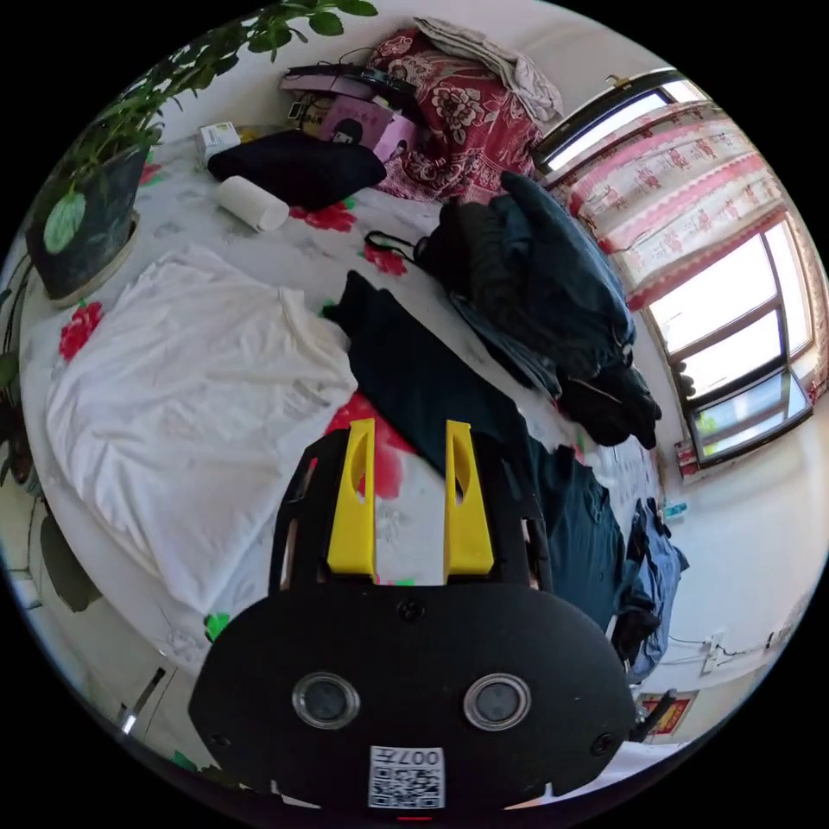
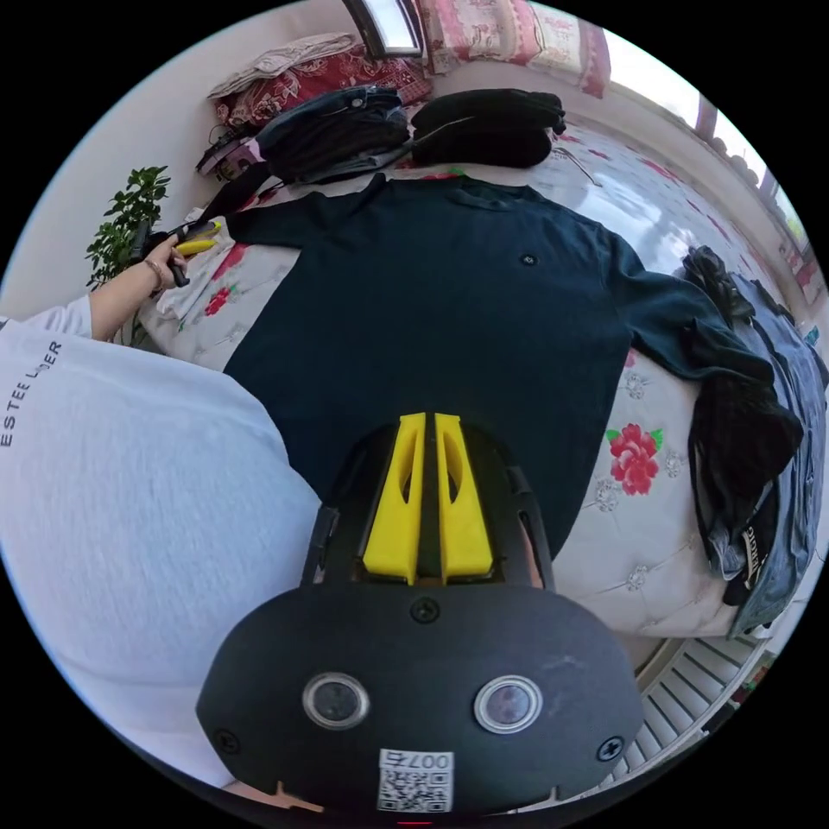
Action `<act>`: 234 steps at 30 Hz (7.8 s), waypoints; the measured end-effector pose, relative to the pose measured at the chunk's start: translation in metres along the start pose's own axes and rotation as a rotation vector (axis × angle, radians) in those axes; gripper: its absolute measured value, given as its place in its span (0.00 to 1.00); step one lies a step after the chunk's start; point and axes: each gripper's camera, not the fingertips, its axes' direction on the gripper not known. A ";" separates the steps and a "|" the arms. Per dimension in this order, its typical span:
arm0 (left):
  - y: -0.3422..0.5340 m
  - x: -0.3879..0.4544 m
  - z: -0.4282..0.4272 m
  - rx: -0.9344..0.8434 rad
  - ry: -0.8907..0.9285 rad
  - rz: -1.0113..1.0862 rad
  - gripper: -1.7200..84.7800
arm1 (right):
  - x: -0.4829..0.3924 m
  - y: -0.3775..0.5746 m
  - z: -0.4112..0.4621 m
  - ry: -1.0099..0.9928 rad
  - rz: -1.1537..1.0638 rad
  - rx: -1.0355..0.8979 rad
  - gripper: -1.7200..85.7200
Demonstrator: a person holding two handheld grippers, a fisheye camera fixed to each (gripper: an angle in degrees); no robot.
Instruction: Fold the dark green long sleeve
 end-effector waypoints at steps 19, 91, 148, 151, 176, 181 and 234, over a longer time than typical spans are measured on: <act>-0.038 0.068 -0.012 0.202 0.374 0.463 0.05 | 0.023 -0.035 -0.023 -0.029 0.240 -0.005 0.02; 0.314 0.172 0.037 -0.442 0.256 0.458 0.11 | -0.087 -0.020 -0.055 -0.676 -0.430 0.177 0.08; 0.260 0.117 0.014 -0.699 0.593 0.582 0.02 | 0.250 0.256 -0.105 -0.796 0.396 0.404 0.02; 0.224 0.127 0.028 -0.672 0.639 0.489 0.02 | 0.278 0.228 -0.143 -0.739 0.371 0.515 0.03; 0.235 0.088 0.023 -0.711 0.594 0.437 0.02 | 0.168 0.308 0.041 -0.680 0.332 -0.112 0.03; 0.234 0.074 0.024 -0.703 0.580 0.389 0.02 | 0.192 0.337 0.008 -0.719 0.421 0.028 0.02; 0.217 0.104 0.012 -0.691 0.639 0.280 0.08 | 0.343 0.207 0.007 -0.680 0.424 0.058 0.03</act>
